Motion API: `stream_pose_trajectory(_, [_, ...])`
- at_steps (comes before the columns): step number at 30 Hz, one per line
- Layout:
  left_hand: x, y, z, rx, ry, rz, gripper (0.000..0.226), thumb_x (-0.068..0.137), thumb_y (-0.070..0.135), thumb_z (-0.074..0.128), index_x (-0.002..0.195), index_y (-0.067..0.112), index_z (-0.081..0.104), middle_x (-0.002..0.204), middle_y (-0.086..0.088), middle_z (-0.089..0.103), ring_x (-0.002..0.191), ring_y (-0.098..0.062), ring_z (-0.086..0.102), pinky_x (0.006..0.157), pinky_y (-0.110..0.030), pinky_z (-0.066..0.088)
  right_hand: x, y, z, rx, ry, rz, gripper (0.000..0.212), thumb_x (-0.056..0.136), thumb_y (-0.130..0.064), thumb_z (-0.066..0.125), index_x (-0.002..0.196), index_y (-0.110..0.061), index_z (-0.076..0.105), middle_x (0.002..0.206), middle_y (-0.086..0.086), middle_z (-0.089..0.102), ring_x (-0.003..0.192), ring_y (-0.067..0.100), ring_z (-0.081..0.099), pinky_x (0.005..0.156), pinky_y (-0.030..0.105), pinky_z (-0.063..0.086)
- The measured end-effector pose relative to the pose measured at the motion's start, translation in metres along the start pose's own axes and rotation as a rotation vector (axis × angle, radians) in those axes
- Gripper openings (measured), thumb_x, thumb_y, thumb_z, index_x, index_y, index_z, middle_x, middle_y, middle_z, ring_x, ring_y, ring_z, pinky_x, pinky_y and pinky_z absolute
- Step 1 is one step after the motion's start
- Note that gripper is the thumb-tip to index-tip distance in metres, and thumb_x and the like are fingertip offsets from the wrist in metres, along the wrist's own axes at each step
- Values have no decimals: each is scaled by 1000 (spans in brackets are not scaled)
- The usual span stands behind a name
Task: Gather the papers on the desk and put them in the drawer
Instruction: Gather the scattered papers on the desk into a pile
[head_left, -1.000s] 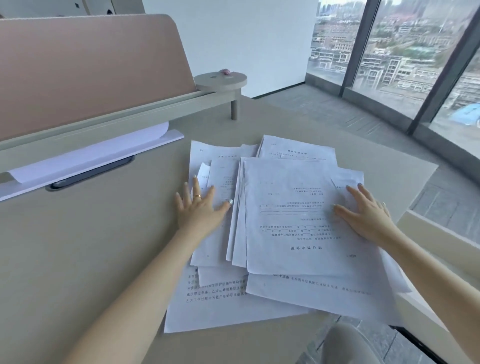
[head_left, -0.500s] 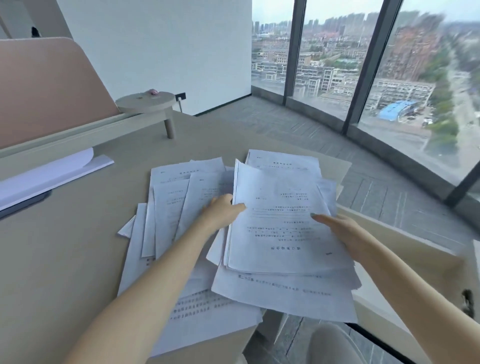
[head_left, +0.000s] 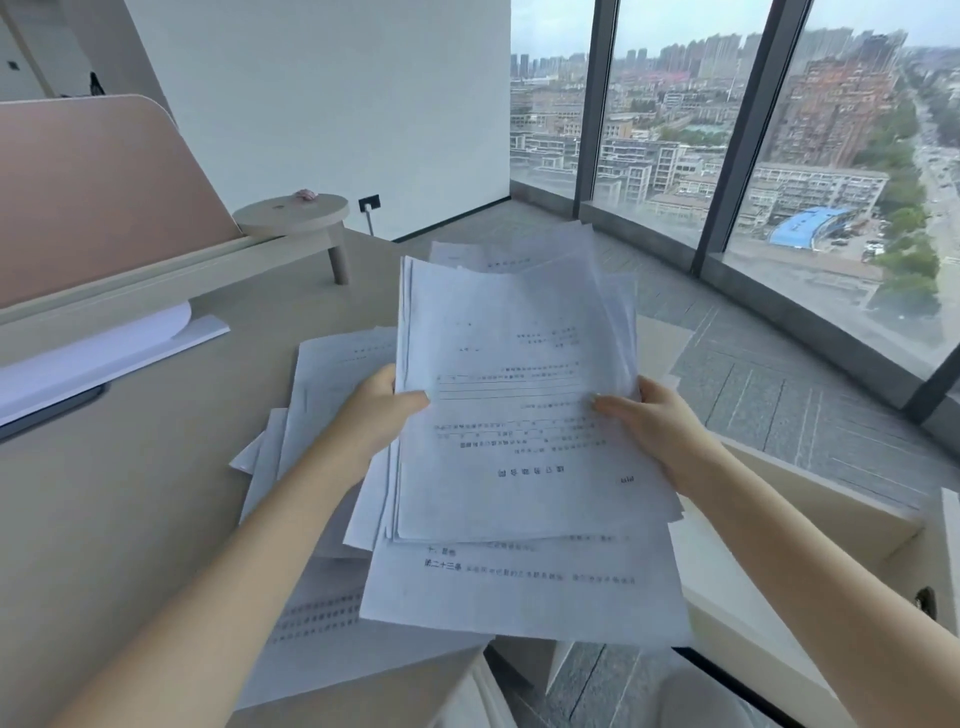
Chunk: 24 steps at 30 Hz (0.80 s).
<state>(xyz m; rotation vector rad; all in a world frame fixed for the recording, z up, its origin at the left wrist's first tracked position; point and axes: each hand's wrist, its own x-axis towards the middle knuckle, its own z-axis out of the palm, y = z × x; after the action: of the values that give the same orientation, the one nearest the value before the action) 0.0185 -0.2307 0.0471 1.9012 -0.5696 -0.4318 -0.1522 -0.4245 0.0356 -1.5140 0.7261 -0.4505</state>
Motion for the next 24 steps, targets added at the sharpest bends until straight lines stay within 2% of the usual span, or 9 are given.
stream_pose_trajectory(4, [5, -31, -47, 341, 18, -123, 25, 84, 33, 54, 103, 17, 55, 98, -3, 60, 90, -24, 55, 67, -29, 37, 14, 3, 37, 7, -84, 61, 42, 85, -9, 61, 125, -9, 47, 113, 12, 60, 76, 19, 60, 59, 26, 53])
stream_pose_trajectory(6, [14, -58, -67, 548, 102, -234, 51, 87, 44, 47, 128, 13, 43, 125, -10, 54, 110, -29, 53, 82, -33, 41, 23, 12, 44, -76, -47, 75, 60, 86, -12, 59, 139, -8, 32, 129, 12, 51, 88, 20, 56, 70, 26, 47])
stream_pose_trajectory(8, [22, -83, -81, 635, 165, -349, 71, 89, 50, 38, 143, 9, 21, 151, -16, 29, 136, -35, 30, 108, -42, 28, 26, 18, 42, -240, 11, 54, 70, 83, -18, 60, 144, -12, 26, 141, 10, 43, 112, 26, 53, 89, 32, 44])
stream_pose_trajectory(11, [26, -102, -81, 751, 200, -387, 68, 90, 51, 32, 145, 14, 17, 156, -13, 14, 143, -32, 11, 114, -47, 12, 24, 25, 25, -363, 90, 21, 66, 76, -30, 63, 136, -15, 38, 133, 10, 51, 113, 29, 54, 90, 43, 49])
stream_pose_trajectory(14, [27, -96, -70, 627, 235, -261, 66, 89, 45, 39, 144, 13, 20, 153, -13, 25, 140, -32, 22, 113, -45, 20, 16, 20, 6, -201, 78, 96, 37, 85, -37, 58, 115, -17, 50, 104, 4, 60, 87, 19, 57, 62, 27, 47])
stream_pose_trajectory(18, [38, -84, -59, 481, 224, -225, 69, 85, 53, 38, 138, 9, 30, 148, -15, 34, 133, -33, 34, 108, -45, 29, 11, 25, -9, -234, 38, 191, 26, 88, -33, 52, 104, -15, 62, 75, -1, 64, 65, 14, 60, 55, 24, 46])
stream_pose_trajectory(21, [37, -81, -42, 668, 197, -272, 74, 85, 61, 30, 143, 15, 22, 157, -9, 13, 143, -29, 14, 112, -55, 6, 12, 26, -12, -75, 10, 278, 59, 79, -65, 44, 98, -14, 67, 86, 7, 71, 76, 25, 66, 73, 30, 54])
stream_pose_trajectory(23, [33, -85, -38, 739, 183, -278, 76, 84, 62, 30, 145, 17, 17, 158, -8, 7, 144, -29, 10, 111, -54, 6, 15, 25, -18, 92, 2, 298, 75, 69, -76, 44, 107, -16, 68, 109, 13, 70, 97, 32, 66, 95, 42, 48])
stream_pose_trajectory(24, [30, -87, -40, 761, 207, -266, 78, 84, 60, 34, 145, 15, 16, 158, -9, 11, 142, -30, 13, 111, -52, 11, 14, 24, -22, 121, -7, 303, 74, 71, -74, 46, 112, -16, 67, 112, 14, 69, 97, 33, 65, 95, 42, 47])
